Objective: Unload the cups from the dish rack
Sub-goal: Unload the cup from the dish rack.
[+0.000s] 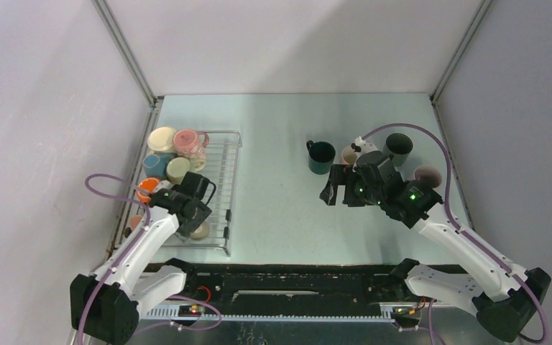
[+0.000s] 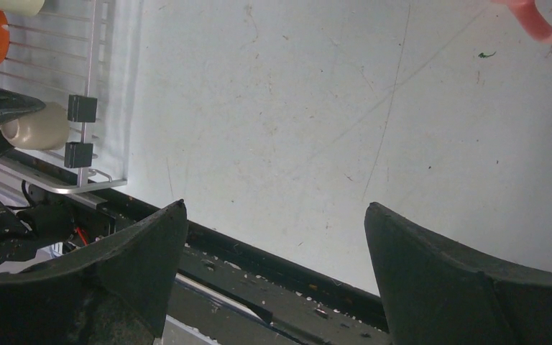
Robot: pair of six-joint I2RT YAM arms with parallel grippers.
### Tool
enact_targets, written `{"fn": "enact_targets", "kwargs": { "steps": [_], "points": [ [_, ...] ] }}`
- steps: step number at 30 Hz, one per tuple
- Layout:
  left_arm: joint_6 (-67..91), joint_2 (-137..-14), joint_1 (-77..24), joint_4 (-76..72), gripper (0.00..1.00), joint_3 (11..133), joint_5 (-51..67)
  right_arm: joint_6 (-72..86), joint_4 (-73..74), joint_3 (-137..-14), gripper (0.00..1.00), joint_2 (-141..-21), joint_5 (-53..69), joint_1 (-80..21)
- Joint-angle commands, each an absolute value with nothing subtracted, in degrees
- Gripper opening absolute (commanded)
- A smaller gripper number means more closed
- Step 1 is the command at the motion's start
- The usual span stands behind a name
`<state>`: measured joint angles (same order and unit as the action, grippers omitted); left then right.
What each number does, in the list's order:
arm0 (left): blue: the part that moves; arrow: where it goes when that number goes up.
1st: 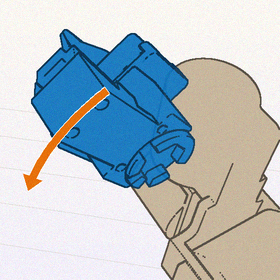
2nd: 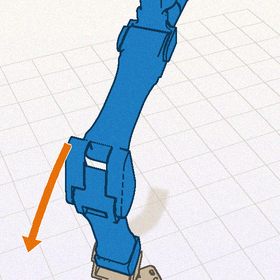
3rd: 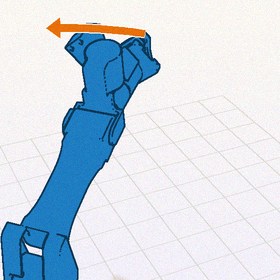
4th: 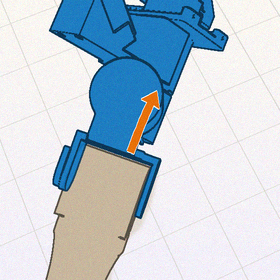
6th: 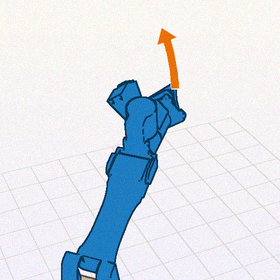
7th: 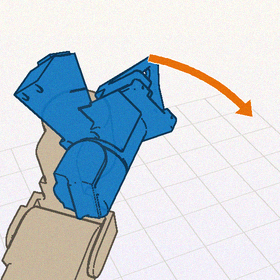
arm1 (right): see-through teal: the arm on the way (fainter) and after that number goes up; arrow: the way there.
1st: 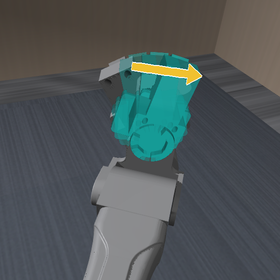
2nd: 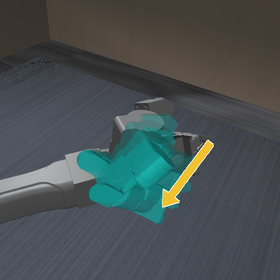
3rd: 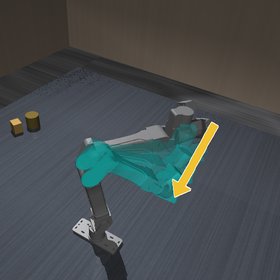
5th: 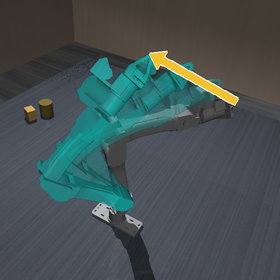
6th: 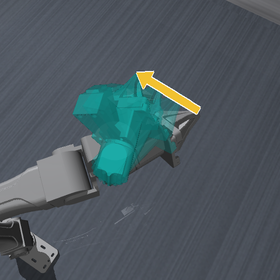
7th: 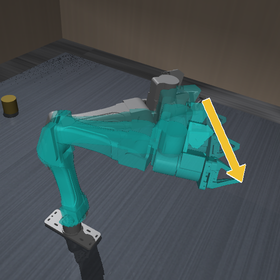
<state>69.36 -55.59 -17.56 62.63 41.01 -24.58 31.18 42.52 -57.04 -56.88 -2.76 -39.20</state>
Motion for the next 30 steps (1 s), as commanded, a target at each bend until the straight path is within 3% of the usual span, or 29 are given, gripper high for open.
{"fn": "enact_targets", "kwargs": {
  "steps": [1, 9, 14, 22, 30],
  "points": [
    [69.06, -56.63, -17.0, 60.38, 0.68, 40.43, -23.21, 31.6, 41.68, -57.05, 1.0, -55.78, -4.16, -39.64],
    [65.21, -57.15, -16.85, 59.82, 0.38, 42.12, -22.01, 31.93, 40.34, -56.52, 1.0, -55.63, -3.58, -39.64],
    [60.45, -58.3, -16.5, 60.14, 0.25, 45.37, -20.98, 32.12, 38.94, -56.54, 1.0, -56.05, -2.55, -39.62],
    [54.28, -58.93, -14.96, 59.86, 0.11, 49.51, -17.03, 32.64, 34.44, -56.55, 1.0, -58.44, 1.64, -40.02],
    [51.19, -59.08, -14.15, 59.97, 0.04, 53.95, -11.95, 33.9, 26.34, -57.19, 1.0, -62.02, 7.34, -41.76]
  ]
}}
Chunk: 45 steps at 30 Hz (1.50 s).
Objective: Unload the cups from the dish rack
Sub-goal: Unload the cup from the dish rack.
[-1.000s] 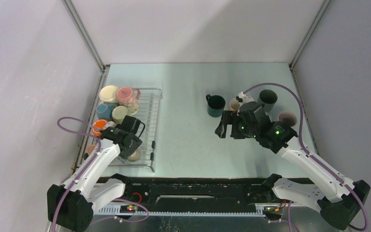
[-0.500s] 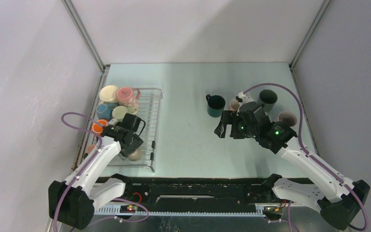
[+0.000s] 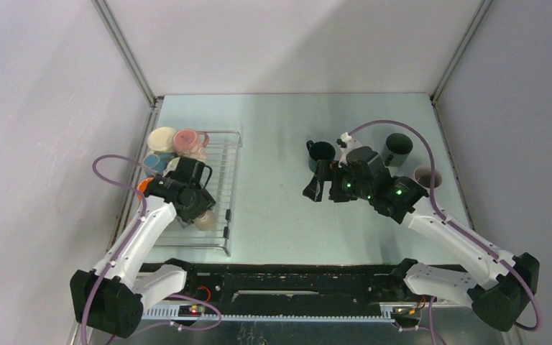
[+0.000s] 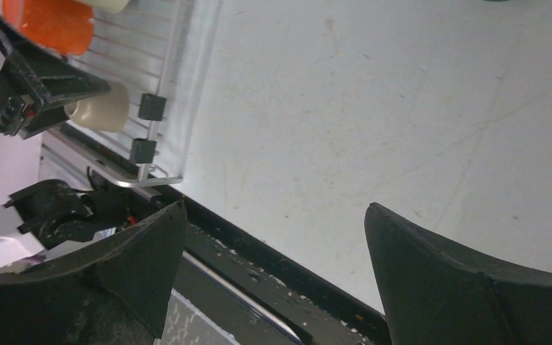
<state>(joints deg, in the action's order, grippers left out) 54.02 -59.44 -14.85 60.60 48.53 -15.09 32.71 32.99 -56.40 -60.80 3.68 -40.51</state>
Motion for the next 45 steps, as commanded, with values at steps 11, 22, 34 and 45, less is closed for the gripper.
{"fn": "enact_targets", "kwargs": {
  "steps": [11, 22, 34, 45],
  "points": [
    [50.72, -59.48, -14.15, 58.63, 0.0, 61.69, -1.79, 35.18, 16.59, -57.2, 1.0, -66.35, 13.38, -43.21],
    [55.88, -59.93, -14.65, 51.54, 0.0, 64.25, 11.44, 37.99, 1.86, -56.25, 0.96, -70.22, 22.83, -44.25],
    [63.53, -62.92, -19.33, 40.57, 0.0, 64.69, 18.07, 41.81, -9.06, -52.61, 0.92, -73.5, 26.51, -43.97],
    [68.99, -66.53, -23.01, 30.78, 0.0, 65.51, 22.36, 47.33, -21.54, -48.4, 0.88, -75.51, 30.52, -40.9]
  ]
}}
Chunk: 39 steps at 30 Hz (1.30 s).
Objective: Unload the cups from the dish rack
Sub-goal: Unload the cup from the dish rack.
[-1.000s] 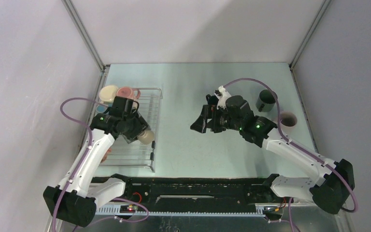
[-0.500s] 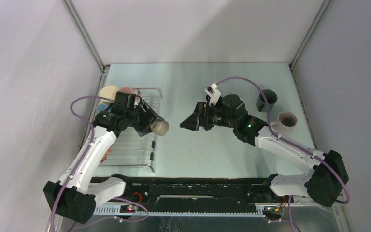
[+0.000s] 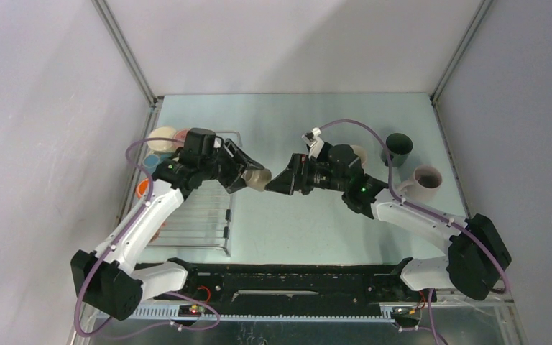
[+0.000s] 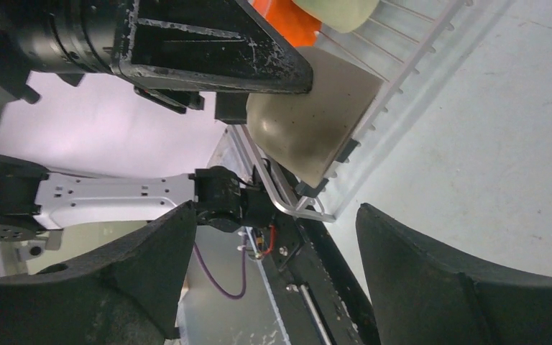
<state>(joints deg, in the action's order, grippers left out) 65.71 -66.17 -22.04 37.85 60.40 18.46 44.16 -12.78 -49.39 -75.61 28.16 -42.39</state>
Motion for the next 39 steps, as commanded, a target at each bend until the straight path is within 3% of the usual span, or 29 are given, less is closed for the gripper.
{"fn": "enact_targets", "kwargs": {
  "steps": [1, 13, 25, 32, 37, 39],
  "points": [
    [69.35, -66.8, -23.31, 30.25, 0.0, 65.73, 22.64, 48.03, -22.85, -48.01, 0.87, -75.46, 31.13, -40.17],
    [74.71, -69.55, -26.17, 20.3, 0.0, 64.07, 26.1, 52.83, -29.08, -46.86, 0.75, -75.35, 33.28, -37.52],
    [79.72, -70.67, -28.42, 11.06, 0.0, 60.38, 28.94, 57.27, -33.57, -44.8, 0.48, -72.67, 34.34, -35.43],
    [81.16, -70.62, -29.24, 8.82, 0.01, 58.81, 29.55, 57.33, -33.29, -44.82, 0.27, -71.97, 32.98, -35.33],
    [81.17, -70.1, -29.38, 6.86, 0.17, 57.38, 29.56, 55.97, -30.59, -44.78, 0.0, -71.28, 31.02, -35.42],
    [81.11, -69.77, -29.4, 5.74, 0.3, 56.71, 29.3, 54.83, -28.65, -44.82, 0.0, -70.35, 29.73, -35.49]
  ]
}}
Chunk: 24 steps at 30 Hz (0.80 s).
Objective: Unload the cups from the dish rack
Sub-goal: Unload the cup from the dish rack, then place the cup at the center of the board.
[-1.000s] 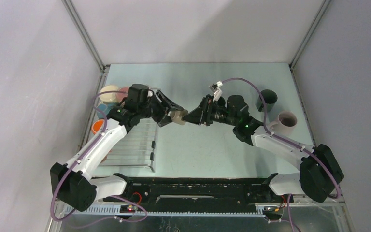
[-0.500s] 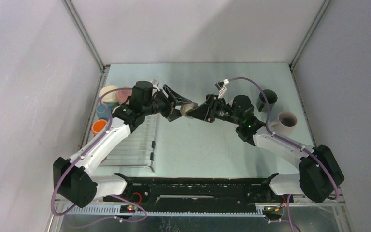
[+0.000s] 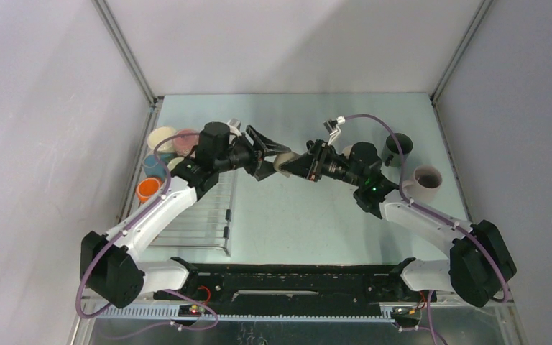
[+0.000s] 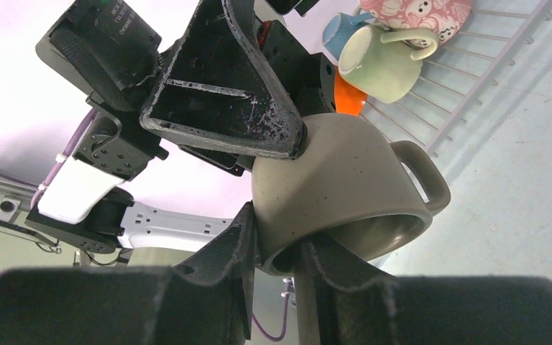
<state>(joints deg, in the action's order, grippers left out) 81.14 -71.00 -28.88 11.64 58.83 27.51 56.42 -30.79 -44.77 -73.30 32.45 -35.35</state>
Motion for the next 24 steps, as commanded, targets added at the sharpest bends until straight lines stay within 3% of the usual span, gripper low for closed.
{"fn": "enact_targets", "kwargs": {
  "steps": [1, 8, 24],
  "points": [
    [81.03, -69.68, -29.36, 5.25, 0.4, 56.49, 29.15, 54.25, -27.48, -44.82, 0.0, -69.79, 28.84, -35.51],
    [77.71, -69.95, -29.44, 4.5, 0.97, 57.44, 27.84, 47.56, -12.43, -47.25, 0.0, -64.69, 21.53, -35.42],
    [55.11, -69.3, -29.49, 18.97, 1.0, 65.75, 21.7, 38.73, 34.41, -54.05, 0.0, -55.0, -1.41, -30.06]
  ]
}}
